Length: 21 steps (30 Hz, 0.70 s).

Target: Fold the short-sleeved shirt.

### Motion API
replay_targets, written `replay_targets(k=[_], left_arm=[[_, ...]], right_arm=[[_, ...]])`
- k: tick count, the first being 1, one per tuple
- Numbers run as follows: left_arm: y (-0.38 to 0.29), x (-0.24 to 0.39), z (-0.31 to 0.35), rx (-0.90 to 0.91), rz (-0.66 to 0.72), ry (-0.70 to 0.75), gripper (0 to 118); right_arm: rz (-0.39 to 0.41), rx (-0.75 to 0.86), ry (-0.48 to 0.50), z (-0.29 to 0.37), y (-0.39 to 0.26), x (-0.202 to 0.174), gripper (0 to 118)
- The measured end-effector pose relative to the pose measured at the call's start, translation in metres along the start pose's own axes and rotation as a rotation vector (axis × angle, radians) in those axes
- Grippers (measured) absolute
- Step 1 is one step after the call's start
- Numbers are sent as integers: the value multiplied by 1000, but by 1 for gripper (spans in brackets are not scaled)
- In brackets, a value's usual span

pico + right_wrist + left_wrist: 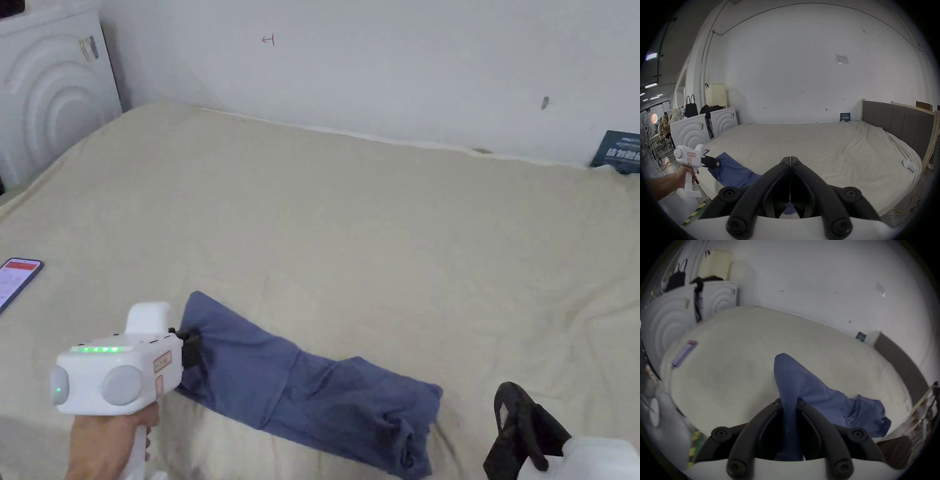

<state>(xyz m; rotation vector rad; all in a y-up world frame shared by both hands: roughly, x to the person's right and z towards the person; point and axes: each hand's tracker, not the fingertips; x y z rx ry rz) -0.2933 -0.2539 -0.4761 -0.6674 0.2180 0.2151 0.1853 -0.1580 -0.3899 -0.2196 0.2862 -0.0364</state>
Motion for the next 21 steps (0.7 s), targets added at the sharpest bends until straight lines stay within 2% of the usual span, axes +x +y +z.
replay_targets(k=[3,6,9,13,17,19,21], left_arm=[[8,-5,22,52,-75,32,14],[14,20,33,84,-146,-12,14],[11,72,37,115,-258,-3,14],[-9,155,30,123,-398,-111,14],[-42,223,14,85,-437,-171,14],[-62,249,-9,24,-453,-226,14],[-81,269,-27,-28,-489,-210,14]], right_arm=[[-12,-4,14,-5,-2,-7,0],[-5,-21,12,-8,-5,-14,0],[-10,-20,25,-3,-8,-15,0],[1,-25,7,5,-9,-8,0],[-56,-40,-31,12,-5,9,0],[-62,-41,-52,14,-3,17,0],[-50,-42,-69,17,-2,22,0]])
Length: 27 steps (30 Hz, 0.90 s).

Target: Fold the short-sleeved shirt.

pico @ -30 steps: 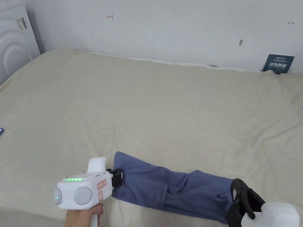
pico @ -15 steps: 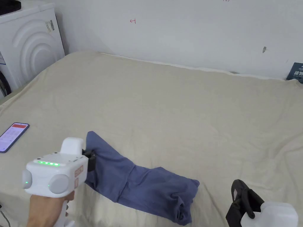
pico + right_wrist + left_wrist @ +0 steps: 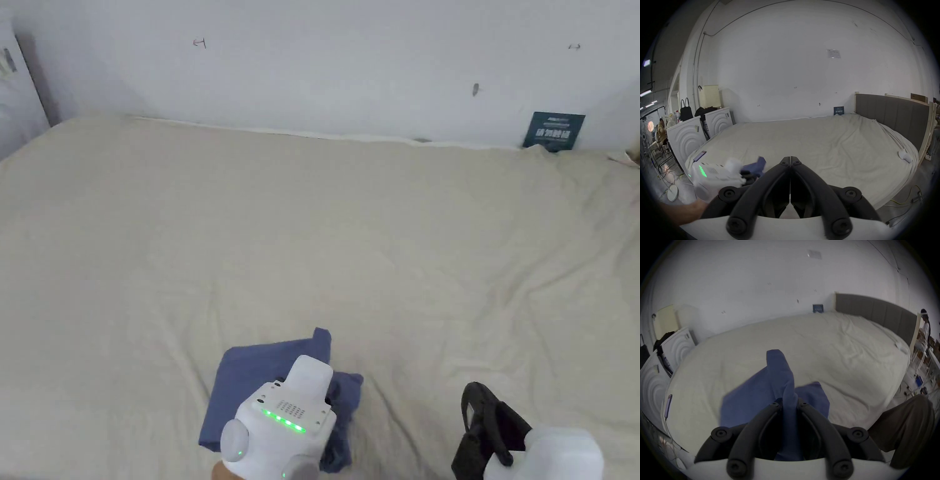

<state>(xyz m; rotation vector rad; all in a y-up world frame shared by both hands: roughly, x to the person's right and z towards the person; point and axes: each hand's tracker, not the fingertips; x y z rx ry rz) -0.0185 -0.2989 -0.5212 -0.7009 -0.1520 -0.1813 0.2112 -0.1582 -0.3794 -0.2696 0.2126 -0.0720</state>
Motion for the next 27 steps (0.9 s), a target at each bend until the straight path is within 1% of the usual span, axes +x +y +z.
replay_targets(k=[2,3,4,5,6,7,8,9,10,11,13,15,16,17,18,19,20,21,22,23,24,25,27], left_arm=[[-9,13,-14,-36,-10,16,14],[-14,16,-16,-34,-11,19,14],[-19,17,-15,-16,-3,26,19],[-21,14,-9,16,7,20,35],[-23,8,-4,38,34,-35,80],[-25,5,2,20,66,-96,110],[-28,1,10,17,80,-107,118],[-32,-6,28,94,88,-77,118],[-33,-14,48,131,102,-78,118],[-31,-25,68,227,76,14,118],[-33,-44,96,342,86,129,118],[-30,-62,113,400,113,228,118],[-29,-70,118,416,114,277,113],[-26,-74,118,400,105,321,113],[-20,-78,108,375,80,342,108],[-16,-79,102,355,55,347,76],[-12,-78,92,339,38,349,20],[-11,-73,82,311,17,389,0],[-12,-67,62,274,22,327,0],[-14,-59,47,248,0,315,0],[-15,-48,30,191,-51,351,0],[-20,-34,10,147,-89,331,0],[-22,-14,-10,76,-116,251,0]], right_arm=[[2,-3,-22,0,1,4,0],[-16,-6,-38,-2,3,4,0],[-35,-5,-41,-3,5,5,0],[-42,4,-32,-5,5,4,0],[-41,7,-25,-6,5,2,0],[-29,3,-20,-9,5,-2,0],[-11,-2,-14,-11,4,-6,0],[4,-1,0,-12,4,-10,0],[8,1,11,-11,4,-13,1],[8,9,20,-10,4,-16,1],[5,28,35,-8,4,-22,1],[5,44,54,-7,5,-26,0],[10,50,61,-6,6,-28,1],[18,54,64,-6,6,-29,1],[30,55,64,-5,6,-31,1],[36,59,65,-4,6,-30,1],[38,62,66,-4,6,-30,1],[38,64,65,-3,6,-29,1],[38,65,64,-2,6,-27,1],[36,66,60,-2,5,-25,1],[33,65,54,-2,4,-22,1],[28,62,50,-3,4,-19,1],[30,56,41,-5,3,-12,1]])
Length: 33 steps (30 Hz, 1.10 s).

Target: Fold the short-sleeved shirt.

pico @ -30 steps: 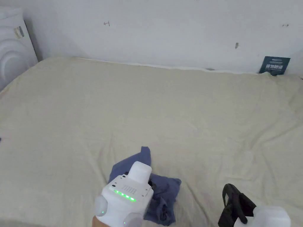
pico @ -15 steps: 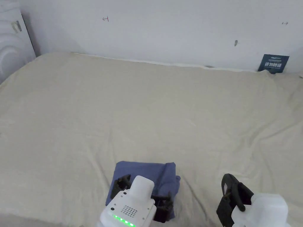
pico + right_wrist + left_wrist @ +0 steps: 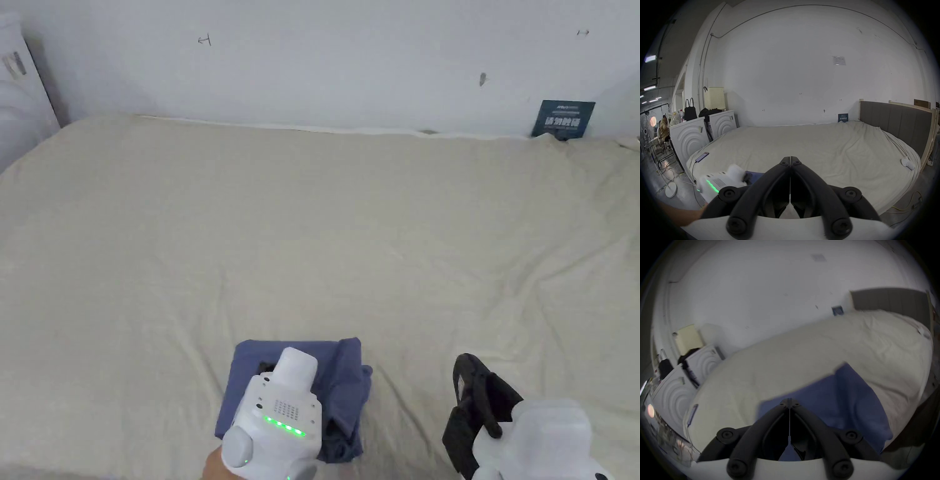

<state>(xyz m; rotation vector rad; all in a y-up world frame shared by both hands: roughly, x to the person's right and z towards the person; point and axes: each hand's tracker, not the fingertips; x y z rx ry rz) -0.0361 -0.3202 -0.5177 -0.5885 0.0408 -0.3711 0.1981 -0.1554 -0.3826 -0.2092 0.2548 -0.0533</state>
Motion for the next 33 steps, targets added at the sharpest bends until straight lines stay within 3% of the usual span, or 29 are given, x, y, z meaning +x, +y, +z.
replay_targets(k=[3,6,10,13,18,20,22,25,28,30,33], left_arm=[[-7,45,-12,-28,-81,12,0],[-2,74,-3,12,-77,18,0],[4,102,-2,57,-95,-174,0],[11,82,14,68,67,-377,0],[40,5,105,392,249,-314,0],[54,-34,151,488,282,-190,0],[60,-77,180,581,321,-144,0],[59,-123,214,610,321,6,0],[44,-159,239,633,376,131,0],[24,-175,243,599,428,189,0],[4,-190,238,539,504,154,0]], right_arm=[[-1,-12,-25,1,-2,10,1],[-7,-19,-41,3,-5,18,1],[-2,-39,-51,1,-11,19,1],[3,-48,-52,0,-12,18,1],[20,-21,-43,6,-4,9,1],[16,9,-32,7,5,3,1],[-29,93,12,4,24,-3,1],[-14,190,141,-2,73,-13,1],[77,264,164,6,92,-25,1],[61,249,148,10,89,-28,1],[54,223,171,8,81,-28,1]])
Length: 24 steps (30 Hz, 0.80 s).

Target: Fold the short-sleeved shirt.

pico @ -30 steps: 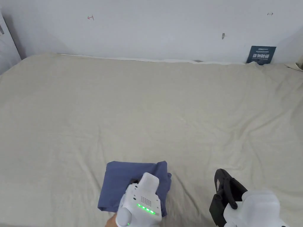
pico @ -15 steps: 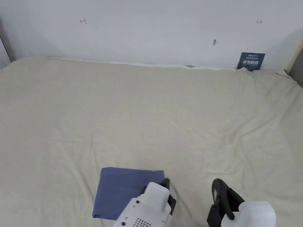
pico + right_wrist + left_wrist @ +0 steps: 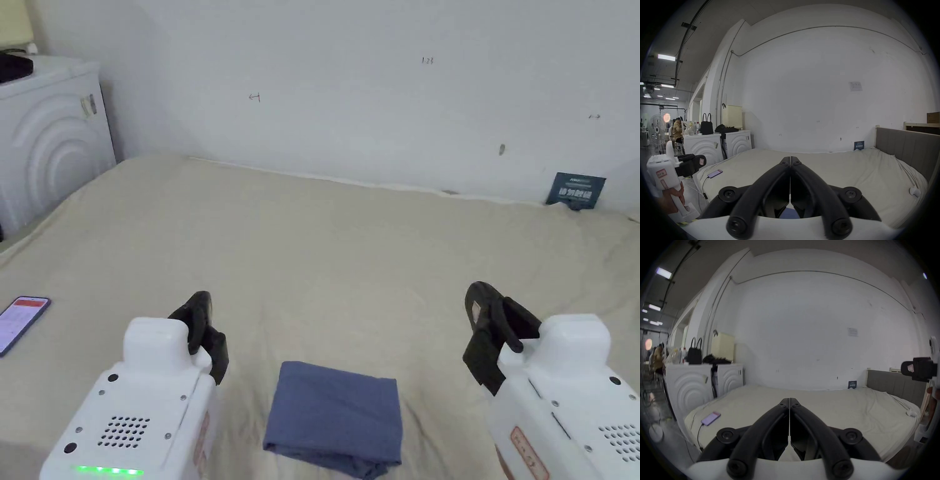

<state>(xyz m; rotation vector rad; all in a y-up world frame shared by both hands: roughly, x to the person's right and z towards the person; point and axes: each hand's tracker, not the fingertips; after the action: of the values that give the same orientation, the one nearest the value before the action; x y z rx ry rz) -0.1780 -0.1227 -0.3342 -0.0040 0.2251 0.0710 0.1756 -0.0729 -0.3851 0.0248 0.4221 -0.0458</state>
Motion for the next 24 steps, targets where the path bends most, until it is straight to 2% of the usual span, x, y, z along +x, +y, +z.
replay_targets(k=[2,4,6,9,13,15,17,18,20,21,22,24], left_arm=[[-7,-7,-4,-44,31,-8,0],[-15,-13,-16,-102,40,-74,0],[-23,-17,-29,-173,73,-196,0],[-41,-27,-56,-343,239,-389,0],[-75,-44,-88,-557,512,-574,0],[-92,-50,-100,-664,602,-592,1],[-106,-55,-111,-705,608,-574,1],[-112,-57,-116,-710,606,-568,1],[-122,-58,-126,-775,601,-532,7],[-127,-57,-131,-806,600,-526,23],[-132,-55,-135,-821,582,-522,46],[-142,-47,-147,-857,526,-541,107]], right_arm=[[-20,-28,-6,-3,-10,3,1],[-99,-96,87,-18,-27,14,1],[-240,-216,227,-44,-51,33,1],[-486,-517,410,-100,-108,65,1],[-726,-777,629,-168,-209,90,1],[-810,-827,620,-188,-247,95,0],[-994,-897,622,-207,-278,105,0],[-1059,-922,639,-212,-290,108,0],[-1030,-1009,607,-218,-306,112,0],[-968,-1060,600,-219,-309,112,0],[-917,-1091,594,-219,-311,112,0],[-1006,-1038,625,-211,-310,113,0]])
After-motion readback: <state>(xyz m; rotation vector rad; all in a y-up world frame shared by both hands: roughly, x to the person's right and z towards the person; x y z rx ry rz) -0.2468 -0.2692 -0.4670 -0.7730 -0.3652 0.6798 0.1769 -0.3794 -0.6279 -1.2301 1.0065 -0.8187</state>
